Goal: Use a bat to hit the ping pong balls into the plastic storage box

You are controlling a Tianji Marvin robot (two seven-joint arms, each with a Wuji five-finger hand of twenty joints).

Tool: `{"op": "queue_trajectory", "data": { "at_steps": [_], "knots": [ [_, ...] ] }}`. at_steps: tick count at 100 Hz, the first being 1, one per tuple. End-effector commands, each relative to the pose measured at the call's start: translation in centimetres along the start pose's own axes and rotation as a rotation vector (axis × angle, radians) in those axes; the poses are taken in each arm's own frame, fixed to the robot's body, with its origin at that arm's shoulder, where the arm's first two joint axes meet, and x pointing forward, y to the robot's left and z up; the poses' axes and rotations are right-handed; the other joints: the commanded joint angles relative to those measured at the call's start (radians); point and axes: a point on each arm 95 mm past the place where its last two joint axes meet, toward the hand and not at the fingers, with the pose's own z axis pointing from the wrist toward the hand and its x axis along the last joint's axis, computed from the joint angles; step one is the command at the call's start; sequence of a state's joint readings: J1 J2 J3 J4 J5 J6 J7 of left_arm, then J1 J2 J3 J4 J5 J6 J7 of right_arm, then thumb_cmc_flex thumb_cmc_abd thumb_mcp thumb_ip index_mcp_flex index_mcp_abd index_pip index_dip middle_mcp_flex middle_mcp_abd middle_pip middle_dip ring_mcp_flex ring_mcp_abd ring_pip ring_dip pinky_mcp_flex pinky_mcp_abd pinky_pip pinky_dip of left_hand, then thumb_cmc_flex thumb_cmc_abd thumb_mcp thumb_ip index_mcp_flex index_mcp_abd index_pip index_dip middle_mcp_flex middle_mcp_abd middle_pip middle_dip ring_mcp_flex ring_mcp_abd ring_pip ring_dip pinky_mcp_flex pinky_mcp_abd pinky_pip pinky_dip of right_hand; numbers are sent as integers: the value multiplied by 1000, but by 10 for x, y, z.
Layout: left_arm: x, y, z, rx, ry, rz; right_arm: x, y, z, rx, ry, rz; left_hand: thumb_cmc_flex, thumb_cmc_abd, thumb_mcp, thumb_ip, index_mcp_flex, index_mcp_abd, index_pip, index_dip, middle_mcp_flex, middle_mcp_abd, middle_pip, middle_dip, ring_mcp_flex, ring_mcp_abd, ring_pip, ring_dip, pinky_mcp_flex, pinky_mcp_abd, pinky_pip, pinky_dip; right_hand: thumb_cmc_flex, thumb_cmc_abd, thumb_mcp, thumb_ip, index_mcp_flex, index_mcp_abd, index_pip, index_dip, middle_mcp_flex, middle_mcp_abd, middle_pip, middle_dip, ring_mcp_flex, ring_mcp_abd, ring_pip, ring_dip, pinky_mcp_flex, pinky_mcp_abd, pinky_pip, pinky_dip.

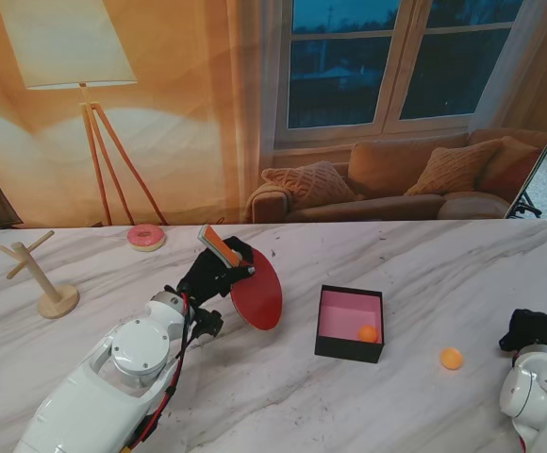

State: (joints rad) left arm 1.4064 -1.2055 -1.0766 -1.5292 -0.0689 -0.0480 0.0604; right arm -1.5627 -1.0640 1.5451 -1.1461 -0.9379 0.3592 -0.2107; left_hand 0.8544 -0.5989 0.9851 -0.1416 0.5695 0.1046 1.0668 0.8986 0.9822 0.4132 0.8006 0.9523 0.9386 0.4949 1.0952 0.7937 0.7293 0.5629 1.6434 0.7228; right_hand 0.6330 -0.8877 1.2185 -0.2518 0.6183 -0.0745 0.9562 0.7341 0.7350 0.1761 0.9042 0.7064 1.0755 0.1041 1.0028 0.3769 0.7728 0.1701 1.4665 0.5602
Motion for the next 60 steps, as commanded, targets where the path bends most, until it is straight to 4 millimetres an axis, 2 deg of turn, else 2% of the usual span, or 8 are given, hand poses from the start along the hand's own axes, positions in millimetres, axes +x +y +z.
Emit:
{"op": "queue_trajectory", "data": {
  "at_steps": [1, 15, 21, 25, 33, 60],
  "knots": [
    [1, 3, 0, -7, 3, -10, 2, -10, -2, 32, -4, -17, 23, 1, 41, -36, 22, 26, 35, 16, 10, -111, 3, 21, -12, 128, 35, 15, 9, -82, 45, 11, 68, -20, 74, -10, 28, 6, 31, -36, 41, 16, 27, 15, 61, -46, 27, -15, 40, -24, 34, -19],
    [1, 2, 0, -6, 8, -9, 3, -14, -1, 54, -11, -18, 23, 1, 43, -36, 22, 26, 35, 17, 9, -111, 3, 21, -11, 128, 35, 15, 9, -82, 45, 11, 73, -22, 78, -7, 32, 8, 20, -50, 45, 12, 25, 12, 59, -41, 18, -19, 38, -22, 29, -23],
    [1, 2, 0, -6, 8, -8, 3, -16, 0, 54, -14, -17, 23, 1, 43, -36, 22, 26, 35, 17, 9, -112, 3, 21, -12, 128, 35, 15, 9, -82, 45, 11, 101, -25, 75, -18, 62, 10, 60, -59, 83, 9, 30, 15, 84, -47, 19, -23, 64, -24, 27, -30],
    [1, 2, 0, -5, 7, -9, 4, -17, 0, 55, -17, -8, 24, 1, 43, -37, 22, 26, 34, 17, 9, -111, 3, 21, -12, 128, 35, 15, 9, -82, 45, 11, 114, -24, 76, -18, 89, 7, 119, -105, 110, 12, 28, 18, 103, -51, 22, -29, 86, -24, 34, -38],
    [1, 2, 0, -5, 5, -10, 5, -17, 0, 48, -24, 16, 23, 0, 43, -37, 22, 25, 34, 18, 9, -111, 3, 21, -12, 129, 35, 15, 9, -82, 45, 11, 132, -30, 83, -15, 142, 13, 150, -118, 135, 20, 30, 17, 122, -43, 21, -33, 102, -11, 35, -41],
    [1, 0, 0, -5, 11, -6, 5, -3, 1, -9, 16, 23, 24, 1, 43, -37, 22, 25, 34, 18, 9, -111, 3, 21, -12, 129, 35, 15, 9, -82, 44, 12, 156, 5, 79, -15, 252, 26, 184, -138, 167, 13, 35, 16, 142, -41, 35, -23, 116, 1, 47, -37]
  ]
}}
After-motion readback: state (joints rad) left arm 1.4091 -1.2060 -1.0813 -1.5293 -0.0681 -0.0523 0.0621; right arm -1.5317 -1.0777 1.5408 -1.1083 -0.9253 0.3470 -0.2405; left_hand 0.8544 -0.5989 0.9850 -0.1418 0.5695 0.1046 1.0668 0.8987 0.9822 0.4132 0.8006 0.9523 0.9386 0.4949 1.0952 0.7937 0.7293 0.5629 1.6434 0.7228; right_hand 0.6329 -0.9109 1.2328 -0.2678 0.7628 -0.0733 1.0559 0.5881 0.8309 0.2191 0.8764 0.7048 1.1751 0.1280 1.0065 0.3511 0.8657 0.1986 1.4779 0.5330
